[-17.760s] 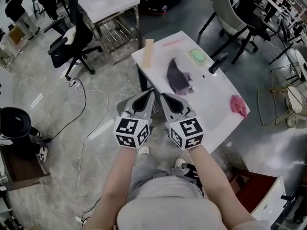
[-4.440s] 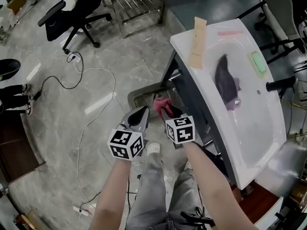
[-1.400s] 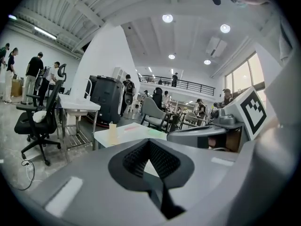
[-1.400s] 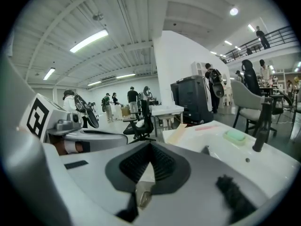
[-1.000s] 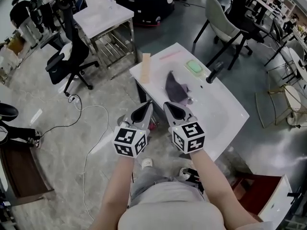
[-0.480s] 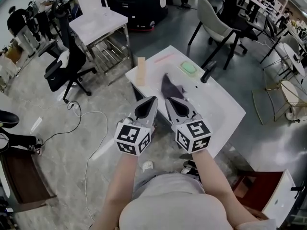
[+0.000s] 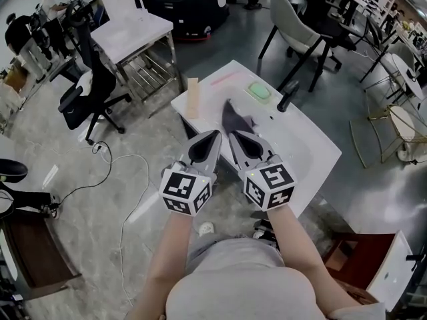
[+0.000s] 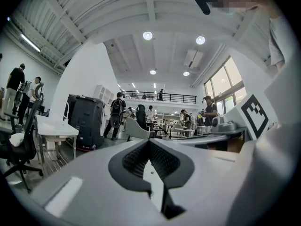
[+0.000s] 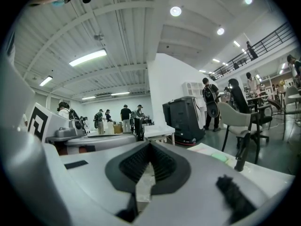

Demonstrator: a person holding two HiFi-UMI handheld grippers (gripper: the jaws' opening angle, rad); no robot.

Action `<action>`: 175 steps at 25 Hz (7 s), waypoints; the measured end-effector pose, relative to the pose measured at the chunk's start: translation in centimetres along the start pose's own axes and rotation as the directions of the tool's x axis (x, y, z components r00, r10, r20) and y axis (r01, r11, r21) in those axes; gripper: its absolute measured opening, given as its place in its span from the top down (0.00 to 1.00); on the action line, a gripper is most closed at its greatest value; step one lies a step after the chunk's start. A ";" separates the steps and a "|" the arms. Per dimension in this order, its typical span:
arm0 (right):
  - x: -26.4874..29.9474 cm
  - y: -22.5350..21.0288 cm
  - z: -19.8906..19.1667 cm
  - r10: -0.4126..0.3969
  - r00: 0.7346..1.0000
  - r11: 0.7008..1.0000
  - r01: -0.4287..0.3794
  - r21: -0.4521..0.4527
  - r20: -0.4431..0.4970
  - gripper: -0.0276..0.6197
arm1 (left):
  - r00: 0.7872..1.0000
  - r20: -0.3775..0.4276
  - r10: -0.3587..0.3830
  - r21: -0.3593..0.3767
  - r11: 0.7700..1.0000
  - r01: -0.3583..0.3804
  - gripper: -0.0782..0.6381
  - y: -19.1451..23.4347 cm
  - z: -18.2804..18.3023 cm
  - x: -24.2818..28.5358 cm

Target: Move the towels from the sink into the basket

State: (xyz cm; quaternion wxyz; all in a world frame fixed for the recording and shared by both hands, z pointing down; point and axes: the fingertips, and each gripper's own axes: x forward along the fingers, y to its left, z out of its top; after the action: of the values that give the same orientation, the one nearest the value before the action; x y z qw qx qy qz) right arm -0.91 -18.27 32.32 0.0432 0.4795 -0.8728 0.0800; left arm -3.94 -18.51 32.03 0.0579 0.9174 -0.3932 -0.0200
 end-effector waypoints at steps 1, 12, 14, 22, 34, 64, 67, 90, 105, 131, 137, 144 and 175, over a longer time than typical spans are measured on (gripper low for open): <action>0.0 -0.1 0.0 -0.003 1.000 1.000 0.003 0.003 -0.001 0.93 | 1.000 -0.001 0.000 -0.002 1.000 0.000 0.89 0.1 0.0 0.1; 1.6 -2.8 -1.9 -0.055 0.997 0.998 0.056 0.025 -0.049 0.93 | 0.999 -0.040 -0.002 -0.026 1.000 0.001 0.89 2.2 -1.6 1.4; 2.0 -3.2 -2.3 -0.060 0.996 0.998 0.061 0.018 -0.063 0.93 | 0.999 -0.048 -0.007 -0.031 1.000 0.006 0.89 2.5 -1.8 2.0; 4.1 -5.2 -4.5 -0.067 0.990 0.998 0.068 0.006 -0.121 0.93 | 0.996 -0.085 -0.014 -0.055 0.998 0.009 0.89 4.2 -3.9 4.6; 6.0 -7.6 -9.1 -0.082 0.974 0.996 0.087 0.014 -0.210 0.93 | 0.984 -0.170 -0.048 -0.087 0.996 0.033 0.89 5.5 -8.6 7.4; 12.5 -16.4 -22.7 -0.123 0.838 0.972 0.210 0.107 -0.532 0.59 | 0.960 -0.270 -0.074 -0.164 0.986 0.030 0.89 7.1 -15.3 9.0; 12.9 -17.4 -23.5 -0.124 0.819 0.970 0.220 0.106 -0.559 0.59 | 0.958 -0.275 -0.080 -0.167 0.985 0.034 0.89 6.9 -15.7 9.1; 16.1 -20.7 -32.5 -0.097 0.658 0.973 0.221 0.068 -0.746 0.58 | 0.946 -0.308 -0.106 -0.182 0.982 0.051 0.89 8.1 -19.0 9.1; 15.3 -20.8 -31.7 -0.144 0.613 0.978 0.208 -0.017 -0.777 0.87 | 0.948 -0.301 -0.105 -0.162 0.985 0.058 0.89 7.9 -18.0 8.7; 11.4 -17.9 -22.6 -0.153 0.710 0.986 0.151 -0.063 -0.687 0.87 | 0.965 -0.242 -0.099 -0.134 0.989 0.067 0.89 5.5 -12.6 7.7; 9.8 -16.9 -20.4 -0.151 0.739 0.988 0.133 -0.078 -0.657 0.87 | 0.968 -0.234 -0.094 -0.124 0.990 0.066 0.89 4.6 -11.4 7.4; 8.2 -15.4 -17.0 -0.129 0.792 0.991 0.086 -0.101 -0.596 0.87 | 0.972 -0.220 -0.078 -0.114 0.992 0.054 0.89 4.0 -9.8 6.8; 3.4 -11.1 -6.0 -0.152 0.953 0.987 0.134 -0.085 -0.263 0.87 | 0.990 -0.137 -0.036 -0.038 0.999 0.031 0.89 2.7 -4.6 3.9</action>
State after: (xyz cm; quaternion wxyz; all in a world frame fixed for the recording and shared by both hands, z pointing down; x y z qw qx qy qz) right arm 6.60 -25.89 39.83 0.1827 0.5244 -0.8240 0.1122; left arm -2.79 -22.79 36.92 0.1009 0.9218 -0.3725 0.0356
